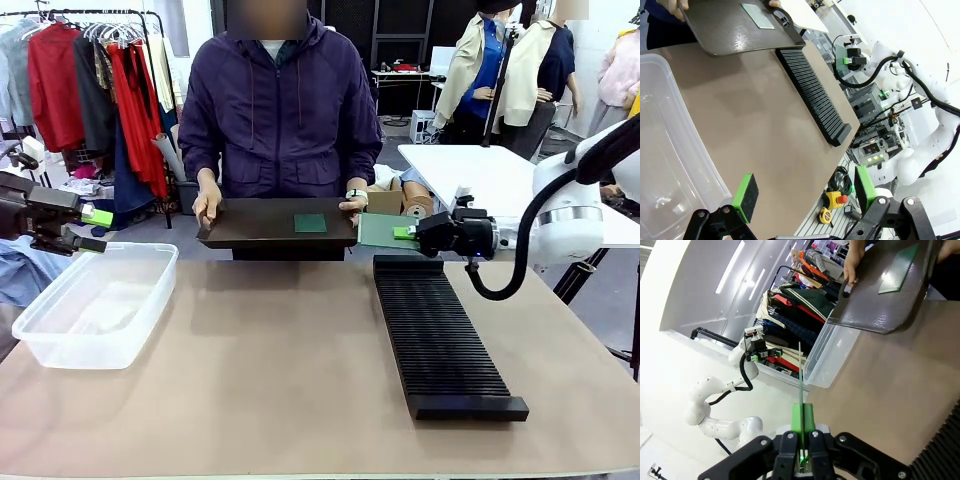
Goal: Sort PCBs into racks and boxes based on the side picked up.
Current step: If the short side of the Blank PCB is picked up, insert it into the PCB Rack ; if the long side is picked up, place it in the Organizing box.
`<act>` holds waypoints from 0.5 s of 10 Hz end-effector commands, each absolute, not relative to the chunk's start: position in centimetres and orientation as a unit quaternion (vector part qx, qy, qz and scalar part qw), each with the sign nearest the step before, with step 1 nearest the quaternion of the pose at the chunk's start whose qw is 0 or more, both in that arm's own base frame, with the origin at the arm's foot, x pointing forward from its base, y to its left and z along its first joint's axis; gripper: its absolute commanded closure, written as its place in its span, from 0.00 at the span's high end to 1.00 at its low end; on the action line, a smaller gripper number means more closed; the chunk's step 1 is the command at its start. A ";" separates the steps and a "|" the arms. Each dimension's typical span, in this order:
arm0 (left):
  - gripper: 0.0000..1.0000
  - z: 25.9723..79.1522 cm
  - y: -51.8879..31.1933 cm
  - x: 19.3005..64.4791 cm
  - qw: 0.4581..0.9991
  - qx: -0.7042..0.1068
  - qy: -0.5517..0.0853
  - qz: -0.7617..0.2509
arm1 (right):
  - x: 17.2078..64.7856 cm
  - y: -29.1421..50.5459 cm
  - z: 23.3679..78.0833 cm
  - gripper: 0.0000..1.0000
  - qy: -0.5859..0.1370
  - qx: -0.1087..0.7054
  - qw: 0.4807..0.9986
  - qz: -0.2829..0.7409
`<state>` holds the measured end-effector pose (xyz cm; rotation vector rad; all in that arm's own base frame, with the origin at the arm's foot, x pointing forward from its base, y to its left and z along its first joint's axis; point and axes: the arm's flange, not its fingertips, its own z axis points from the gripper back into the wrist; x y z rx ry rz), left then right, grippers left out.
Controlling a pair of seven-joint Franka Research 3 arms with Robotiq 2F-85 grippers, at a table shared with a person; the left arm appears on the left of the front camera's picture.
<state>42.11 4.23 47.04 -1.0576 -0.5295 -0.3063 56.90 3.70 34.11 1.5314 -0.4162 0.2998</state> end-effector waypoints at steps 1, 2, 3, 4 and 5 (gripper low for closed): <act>1.00 47.3 4.2 42.1 0.817 -0.502 -0.248 -0.139 | 56.6 2.3 33.7 0.00 -0.213 0.674 0.683 0.187; 1.00 47.3 4.2 42.1 0.817 -0.502 -0.248 -0.139 | 56.5 1.2 33.4 0.00 -0.235 0.668 0.673 0.214; 1.00 47.3 4.2 42.1 0.817 -0.502 -0.248 -0.139 | 56.4 0.2 33.3 0.00 -0.265 0.660 0.663 0.233; 1.00 47.3 4.2 42.1 0.817 -0.502 -0.248 -0.139 | 56.2 -0.6 33.2 0.00 -0.296 0.654 0.650 0.250; 1.00 47.3 4.2 42.1 0.817 -0.502 -0.248 -0.139 | 56.0 -1.3 33.0 0.00 -0.341 0.637 0.639 0.266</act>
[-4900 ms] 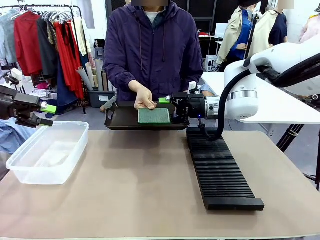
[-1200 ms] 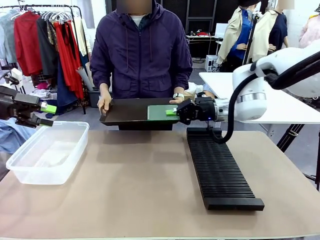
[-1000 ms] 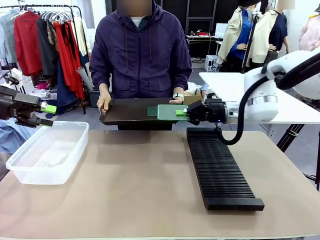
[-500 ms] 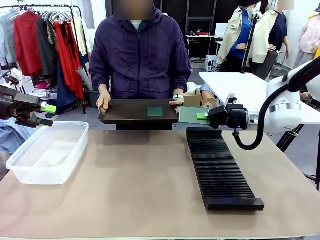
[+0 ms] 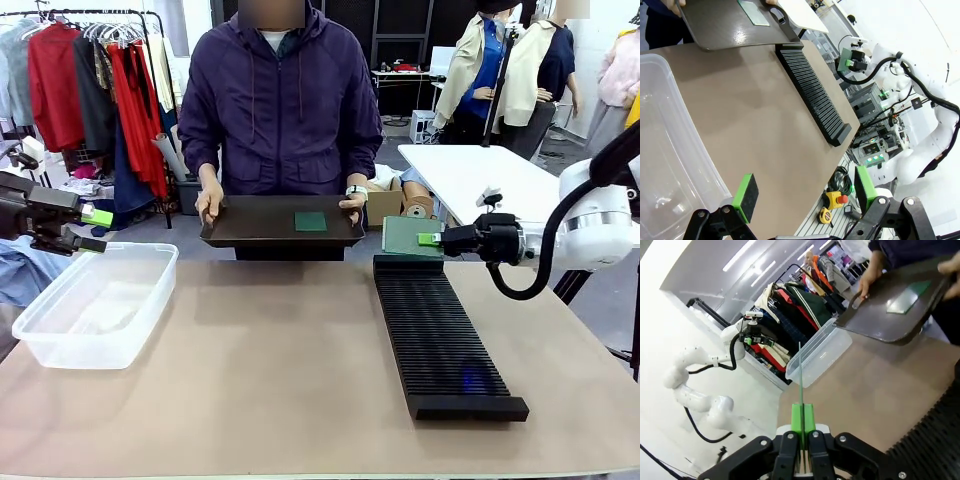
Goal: Sort PCBs into racks and boxes based on the side picked up.
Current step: If the short side of the Blank PCB is picked up, insert it into the PCB Rack ; if the long side is picked up, place it in the Organizing box.
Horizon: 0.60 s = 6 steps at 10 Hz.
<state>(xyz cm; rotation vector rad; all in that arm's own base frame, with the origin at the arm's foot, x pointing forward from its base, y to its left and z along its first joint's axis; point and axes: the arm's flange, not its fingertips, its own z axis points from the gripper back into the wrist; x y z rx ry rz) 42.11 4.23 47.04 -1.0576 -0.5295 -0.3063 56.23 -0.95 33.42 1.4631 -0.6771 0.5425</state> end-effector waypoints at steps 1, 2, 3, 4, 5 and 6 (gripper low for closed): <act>1.00 47.3 4.2 42.1 0.817 -0.502 -0.248 -0.139 | 55.8 -1.6 32.6 0.00 -0.375 0.628 0.624 0.276; 1.00 47.3 4.2 42.1 0.817 -0.502 -0.248 -0.139 | 55.8 -1.8 32.1 0.00 -0.398 0.614 0.617 0.288; 1.00 47.3 4.2 42.1 0.817 -0.502 -0.248 -0.139 | 56.0 -1.9 31.4 0.00 -0.419 0.600 0.612 0.300; 1.00 47.3 4.2 42.1 0.817 -0.502 -0.248 -0.139 | 56.3 -2.0 30.5 0.00 -0.448 0.575 0.609 0.313; 1.00 47.3 4.2 42.1 0.817 -0.502 -0.248 -0.139 | 56.7 -1.9 29.6 0.00 -0.457 0.564 0.608 0.322; 1.00 47.3 4.2 42.1 0.817 -0.502 -0.248 -0.139 | 57.0 -1.8 28.8 0.00 -0.460 0.554 0.608 0.333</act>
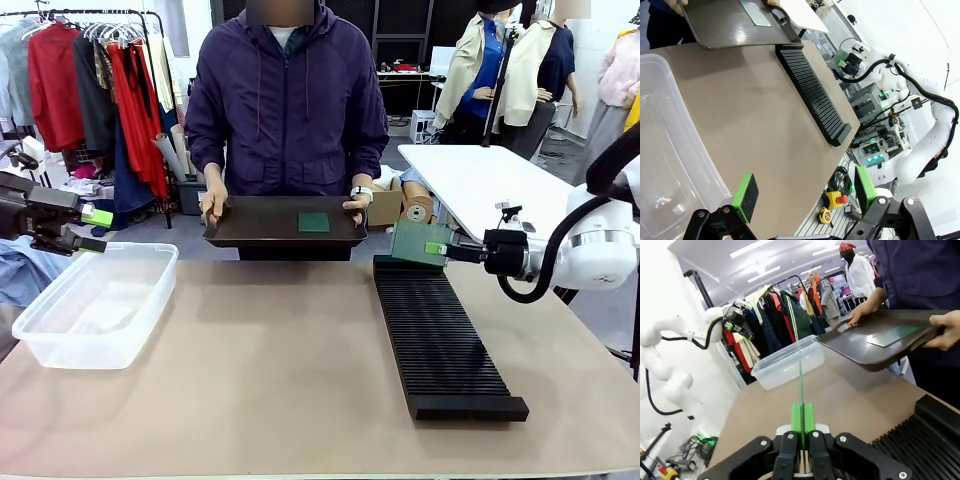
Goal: Sort PCBs into racks and boxes based on the side picked up.
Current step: If the short side of the Blank PCB is picked up, insert it into the PCB Rack ; if the long side is picked up, place it in the Organizing box.
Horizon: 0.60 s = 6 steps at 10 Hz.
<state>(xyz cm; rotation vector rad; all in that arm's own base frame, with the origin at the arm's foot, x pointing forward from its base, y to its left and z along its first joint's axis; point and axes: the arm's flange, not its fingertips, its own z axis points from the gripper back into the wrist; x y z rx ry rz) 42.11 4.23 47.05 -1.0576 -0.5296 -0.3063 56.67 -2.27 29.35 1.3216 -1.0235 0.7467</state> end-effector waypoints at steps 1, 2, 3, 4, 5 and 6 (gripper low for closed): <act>1.00 47.3 4.2 42.1 0.817 -0.502 -0.248 -0.139 | 57.4 -2.0 28.0 0.00 -0.465 0.541 0.611 0.344; 1.00 47.3 4.2 42.1 0.817 -0.502 -0.248 -0.139 | 57.7 -2.3 27.3 0.00 -0.469 0.530 0.614 0.351; 1.00 47.3 4.2 42.1 0.817 -0.502 -0.248 -0.139 | 58.0 -2.6 26.7 0.00 -0.466 0.523 0.617 0.358; 1.00 47.3 4.2 42.1 0.817 -0.502 -0.248 -0.139 | 58.3 -2.9 26.0 0.00 -0.460 0.519 0.624 0.361; 1.00 47.3 4.2 42.1 0.817 -0.502 -0.248 -0.139 | 58.4 -3.2 25.7 0.00 -0.448 0.518 0.633 0.361; 1.00 47.3 4.2 42.1 0.817 -0.502 -0.248 -0.139 | 57.6 -2.9 26.1 0.00 -0.458 0.534 0.620 0.346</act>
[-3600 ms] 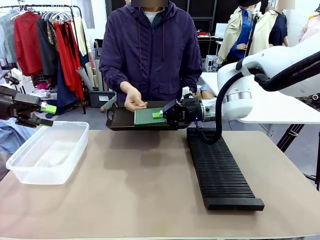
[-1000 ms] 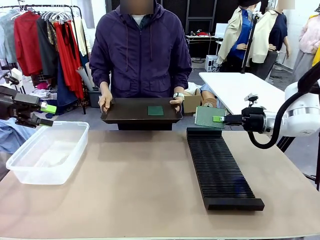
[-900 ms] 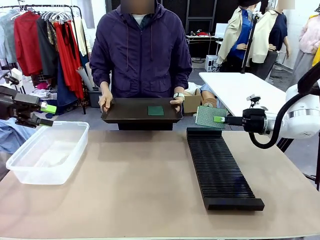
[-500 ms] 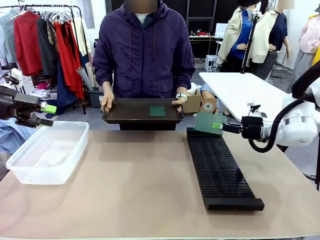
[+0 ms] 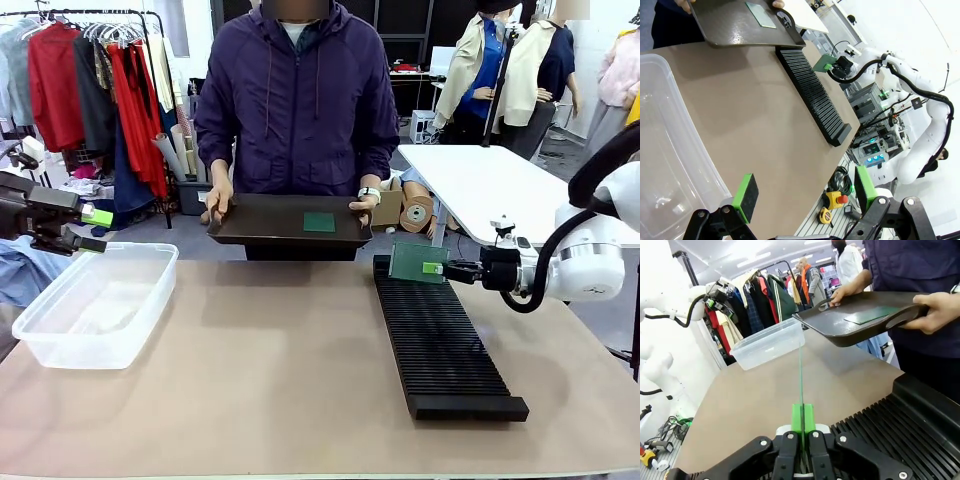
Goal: Sort PCBs into racks and boxes based on the side picked up.
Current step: If the short side of the Blank PCB is picked up, insert it into the PCB Rack ; if the long side is picked up, place it in the Organizing box.
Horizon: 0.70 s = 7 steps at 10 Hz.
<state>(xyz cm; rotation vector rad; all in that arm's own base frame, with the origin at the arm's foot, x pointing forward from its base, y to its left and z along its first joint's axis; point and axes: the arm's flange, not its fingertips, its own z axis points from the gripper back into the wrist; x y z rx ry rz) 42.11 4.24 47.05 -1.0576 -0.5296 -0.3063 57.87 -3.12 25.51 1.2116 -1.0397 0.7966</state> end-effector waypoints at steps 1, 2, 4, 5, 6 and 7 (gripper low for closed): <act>1.00 47.3 4.2 42.1 0.817 -0.502 -0.248 -0.139 | 57.6 -2.9 26.1 0.00 -0.458 0.534 0.620 0.346; 1.00 47.3 4.2 42.1 0.817 -0.502 -0.248 -0.139 | 57.6 -2.9 26.1 0.00 -0.458 0.534 0.620 0.346; 1.00 47.3 4.2 42.1 0.817 -0.502 -0.248 -0.139 | 57.6 -2.9 26.1 0.00 -0.458 0.534 0.620 0.346; 1.00 47.3 4.2 42.1 0.817 -0.502 -0.248 -0.139 | 57.6 -2.9 26.1 0.00 -0.458 0.534 0.620 0.346; 1.00 47.3 4.2 42.1 0.817 -0.502 -0.248 -0.139 | 57.6 -2.9 26.1 0.00 -0.458 0.534 0.620 0.346; 1.00 47.3 4.2 42.1 0.817 -0.502 -0.248 -0.139 | 57.6 -2.9 26.1 0.00 -0.458 0.534 0.620 0.346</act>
